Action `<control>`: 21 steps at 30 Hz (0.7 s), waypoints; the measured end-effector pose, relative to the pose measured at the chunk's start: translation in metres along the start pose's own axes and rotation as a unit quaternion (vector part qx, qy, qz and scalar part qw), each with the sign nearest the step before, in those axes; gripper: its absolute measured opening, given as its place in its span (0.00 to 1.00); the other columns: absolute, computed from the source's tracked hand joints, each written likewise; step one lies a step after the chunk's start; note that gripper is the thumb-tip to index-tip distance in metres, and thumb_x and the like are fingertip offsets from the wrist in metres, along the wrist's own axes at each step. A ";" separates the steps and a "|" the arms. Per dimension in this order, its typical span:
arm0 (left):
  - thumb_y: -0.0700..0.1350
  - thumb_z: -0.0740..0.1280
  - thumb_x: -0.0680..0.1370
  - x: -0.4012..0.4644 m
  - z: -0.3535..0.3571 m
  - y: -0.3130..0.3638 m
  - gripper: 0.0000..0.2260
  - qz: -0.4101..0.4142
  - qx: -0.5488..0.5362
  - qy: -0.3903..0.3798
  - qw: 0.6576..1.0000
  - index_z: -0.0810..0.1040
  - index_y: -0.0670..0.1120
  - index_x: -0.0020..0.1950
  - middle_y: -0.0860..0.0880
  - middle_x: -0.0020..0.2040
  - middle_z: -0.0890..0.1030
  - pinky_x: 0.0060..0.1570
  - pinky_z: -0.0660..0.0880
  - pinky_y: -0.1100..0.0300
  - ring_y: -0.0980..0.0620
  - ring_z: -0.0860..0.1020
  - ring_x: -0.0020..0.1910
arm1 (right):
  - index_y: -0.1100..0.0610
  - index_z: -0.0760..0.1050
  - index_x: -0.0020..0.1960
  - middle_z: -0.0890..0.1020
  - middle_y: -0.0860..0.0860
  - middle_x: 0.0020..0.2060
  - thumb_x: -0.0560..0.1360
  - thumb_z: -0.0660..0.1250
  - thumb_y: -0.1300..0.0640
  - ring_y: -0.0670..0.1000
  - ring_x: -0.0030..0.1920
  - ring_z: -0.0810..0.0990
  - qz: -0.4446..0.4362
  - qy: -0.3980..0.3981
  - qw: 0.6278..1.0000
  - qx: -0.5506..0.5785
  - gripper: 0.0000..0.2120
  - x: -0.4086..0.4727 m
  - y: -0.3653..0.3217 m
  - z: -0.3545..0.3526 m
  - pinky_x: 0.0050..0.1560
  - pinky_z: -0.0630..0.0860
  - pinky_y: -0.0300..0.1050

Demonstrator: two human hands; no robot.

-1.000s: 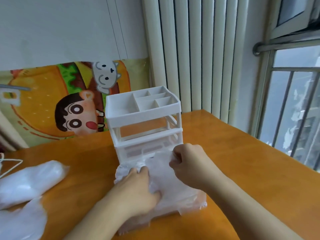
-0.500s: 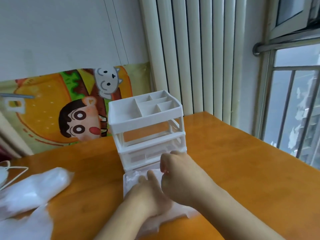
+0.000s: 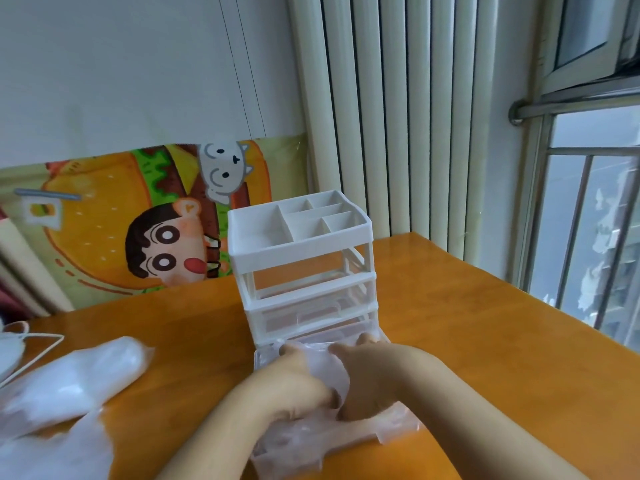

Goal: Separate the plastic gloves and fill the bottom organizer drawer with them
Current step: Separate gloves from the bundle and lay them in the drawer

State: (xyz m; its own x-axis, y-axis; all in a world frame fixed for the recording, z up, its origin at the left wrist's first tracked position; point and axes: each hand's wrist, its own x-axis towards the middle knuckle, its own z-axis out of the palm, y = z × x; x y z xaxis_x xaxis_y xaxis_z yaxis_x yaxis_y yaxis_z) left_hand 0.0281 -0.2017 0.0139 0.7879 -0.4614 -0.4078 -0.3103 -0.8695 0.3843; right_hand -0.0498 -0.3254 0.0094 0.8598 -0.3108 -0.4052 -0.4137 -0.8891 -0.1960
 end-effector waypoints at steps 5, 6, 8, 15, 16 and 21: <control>0.44 0.73 0.76 -0.026 -0.010 0.004 0.44 0.046 0.136 0.065 0.988 0.48 0.48 0.83 0.45 0.78 0.61 0.61 0.77 0.56 0.45 0.70 0.71 | 0.35 0.42 0.84 0.50 0.59 0.83 0.75 0.76 0.47 0.67 0.74 0.70 0.005 -0.044 0.999 -0.028 0.52 0.003 -0.011 -0.009 0.69 0.76 0.62; 0.43 0.73 0.75 -0.031 -0.010 0.007 0.42 0.062 0.171 0.089 0.979 0.51 0.48 0.82 0.46 0.77 0.59 0.66 0.74 0.54 0.44 0.65 0.74 | 0.34 0.41 0.84 0.49 0.60 0.83 0.75 0.76 0.48 0.68 0.74 0.70 0.005 -0.047 0.998 -0.037 0.53 0.005 -0.015 -0.010 0.68 0.76 0.63; 0.40 0.72 0.73 -0.031 -0.009 0.009 0.37 0.078 0.210 0.101 0.969 0.58 0.48 0.79 0.47 0.73 0.59 0.67 0.74 0.53 0.44 0.62 0.74 | 0.34 0.38 0.83 0.44 0.61 0.84 0.76 0.76 0.48 0.69 0.74 0.70 0.002 -0.052 0.997 -0.060 0.54 0.007 -0.024 -0.011 0.68 0.77 0.63; 0.51 0.63 0.83 -0.011 0.001 0.017 0.32 0.047 0.270 -0.045 0.961 0.54 0.45 0.83 0.37 0.78 0.58 0.74 0.67 0.48 0.38 0.59 0.78 | 0.29 0.35 0.81 0.34 0.60 0.83 0.79 0.71 0.50 0.70 0.76 0.66 -0.001 -0.076 0.995 -0.069 0.51 0.005 -0.029 -0.013 0.69 0.75 0.62; 0.51 0.60 0.84 -0.009 0.003 0.019 0.31 0.043 0.277 -0.042 0.959 0.54 0.44 0.83 0.36 0.77 0.60 0.74 0.66 0.49 0.38 0.61 0.77 | 0.29 0.36 0.81 0.35 0.60 0.84 0.78 0.71 0.51 0.70 0.76 0.66 -0.002 -0.069 0.995 -0.065 0.50 0.005 -0.029 -0.011 0.68 0.75 0.63; 0.54 0.60 0.83 0.004 0.020 0.016 0.33 -0.044 0.214 -0.015 0.976 0.51 0.43 0.83 0.40 0.79 0.61 0.75 0.59 0.54 0.44 0.61 0.78 | 0.46 0.42 0.85 0.50 0.59 0.82 0.75 0.72 0.50 0.66 0.79 0.59 0.013 -0.008 1.000 -0.017 0.50 0.007 -0.009 0.003 0.70 0.73 0.63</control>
State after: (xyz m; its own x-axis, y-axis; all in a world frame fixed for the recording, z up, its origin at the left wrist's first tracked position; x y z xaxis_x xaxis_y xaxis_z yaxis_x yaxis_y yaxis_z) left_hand 0.0162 -0.2207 0.0020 0.8078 -0.3810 -0.4497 -0.4411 -0.8969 -0.0325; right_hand -0.0413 -0.3185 0.0061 0.8442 -0.3281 -0.4238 -0.4248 -0.8917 -0.1559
